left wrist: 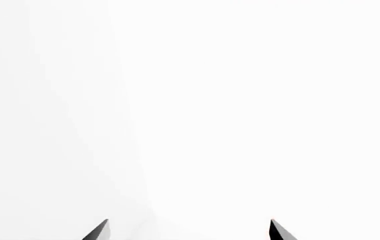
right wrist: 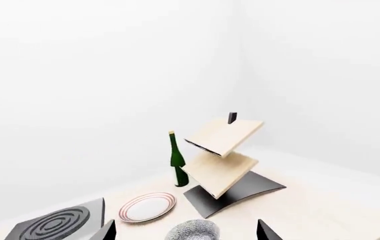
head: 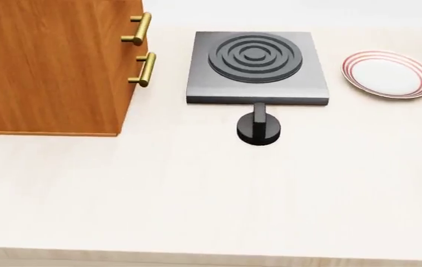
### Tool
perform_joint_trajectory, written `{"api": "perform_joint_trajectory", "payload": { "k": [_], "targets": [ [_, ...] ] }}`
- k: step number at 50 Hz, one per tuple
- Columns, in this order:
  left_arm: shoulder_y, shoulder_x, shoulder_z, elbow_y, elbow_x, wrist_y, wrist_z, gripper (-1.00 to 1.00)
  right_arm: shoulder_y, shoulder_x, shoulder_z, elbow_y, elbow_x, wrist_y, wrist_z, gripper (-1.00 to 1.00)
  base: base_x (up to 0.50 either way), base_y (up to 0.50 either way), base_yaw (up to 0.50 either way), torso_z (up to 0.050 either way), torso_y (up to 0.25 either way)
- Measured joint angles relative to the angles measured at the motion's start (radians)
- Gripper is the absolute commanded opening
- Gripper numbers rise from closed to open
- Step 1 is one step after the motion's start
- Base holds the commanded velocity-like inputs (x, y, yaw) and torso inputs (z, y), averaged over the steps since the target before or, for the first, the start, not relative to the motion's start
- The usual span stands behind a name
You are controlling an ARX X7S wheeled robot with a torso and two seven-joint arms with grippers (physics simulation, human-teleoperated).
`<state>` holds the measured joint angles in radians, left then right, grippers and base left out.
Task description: Put the bowl on the stove.
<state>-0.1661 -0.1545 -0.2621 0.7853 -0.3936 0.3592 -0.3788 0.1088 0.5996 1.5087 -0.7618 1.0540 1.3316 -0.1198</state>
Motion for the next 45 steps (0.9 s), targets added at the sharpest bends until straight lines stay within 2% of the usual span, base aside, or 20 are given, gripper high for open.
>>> {"api": "perform_joint_trajectory", "payload": {
  "k": [13, 45],
  "targets": [
    [0.003, -0.012, 0.011, -0.006, 0.008, 0.003, -0.013, 1.00, -0.014, -0.004, -0.023, -0.002, -0.007, -0.017, 0.000, 1.00, 0.02, 0.00, 0.00, 0.000, 0.000],
    [0.009, -0.034, 0.031, -0.021, 0.018, 0.017, -0.038, 1.00, -0.034, -0.017, -0.044, 0.001, -0.005, -0.057, 0.004, 1.00, 0.50, 0.00, 0.00, 0.000, 0.000]
  ]
}}
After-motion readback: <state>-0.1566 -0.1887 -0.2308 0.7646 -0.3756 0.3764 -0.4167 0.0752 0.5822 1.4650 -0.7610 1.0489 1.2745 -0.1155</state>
